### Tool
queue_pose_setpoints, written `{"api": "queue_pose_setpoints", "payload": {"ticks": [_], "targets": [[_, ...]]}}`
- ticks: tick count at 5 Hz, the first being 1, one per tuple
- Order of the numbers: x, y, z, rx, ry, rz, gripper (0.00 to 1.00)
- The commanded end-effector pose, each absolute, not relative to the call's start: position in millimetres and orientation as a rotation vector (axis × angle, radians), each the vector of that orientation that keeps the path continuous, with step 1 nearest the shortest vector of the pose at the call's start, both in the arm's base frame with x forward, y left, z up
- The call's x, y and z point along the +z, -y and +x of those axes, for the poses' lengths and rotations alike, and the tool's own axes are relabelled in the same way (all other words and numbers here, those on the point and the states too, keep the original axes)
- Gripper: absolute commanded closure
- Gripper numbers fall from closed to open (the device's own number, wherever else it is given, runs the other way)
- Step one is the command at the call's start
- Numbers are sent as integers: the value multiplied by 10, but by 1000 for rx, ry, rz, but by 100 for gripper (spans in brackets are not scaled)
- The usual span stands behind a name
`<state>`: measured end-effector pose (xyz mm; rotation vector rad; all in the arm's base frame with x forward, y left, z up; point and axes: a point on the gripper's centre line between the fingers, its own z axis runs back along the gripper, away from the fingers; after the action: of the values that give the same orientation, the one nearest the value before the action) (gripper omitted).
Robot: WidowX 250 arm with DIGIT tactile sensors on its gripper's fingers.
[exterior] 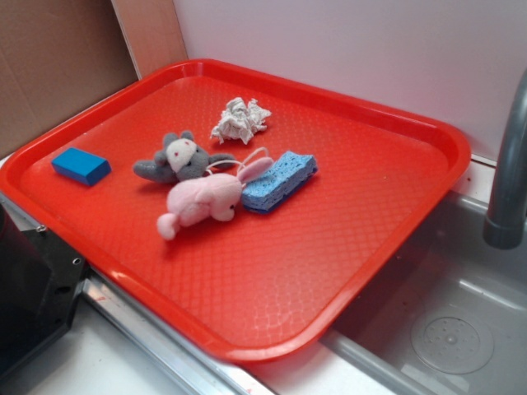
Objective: Grab the white paper.
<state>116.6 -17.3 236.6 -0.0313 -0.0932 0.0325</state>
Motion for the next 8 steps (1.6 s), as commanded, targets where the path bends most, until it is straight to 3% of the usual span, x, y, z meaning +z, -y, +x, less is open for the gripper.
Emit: {"api": "queue_pose_setpoints", "payload": {"ticks": [1, 2, 4, 7, 8], "targets": [[2366, 173, 1166, 33, 93, -31, 0], [2250, 92, 1370, 170, 150, -35, 0], [1841, -228, 1884, 410, 269, 22, 0], [1093, -272, 2541, 546, 261, 117, 0], [779, -344, 2719, 539, 218, 43, 0]]}}
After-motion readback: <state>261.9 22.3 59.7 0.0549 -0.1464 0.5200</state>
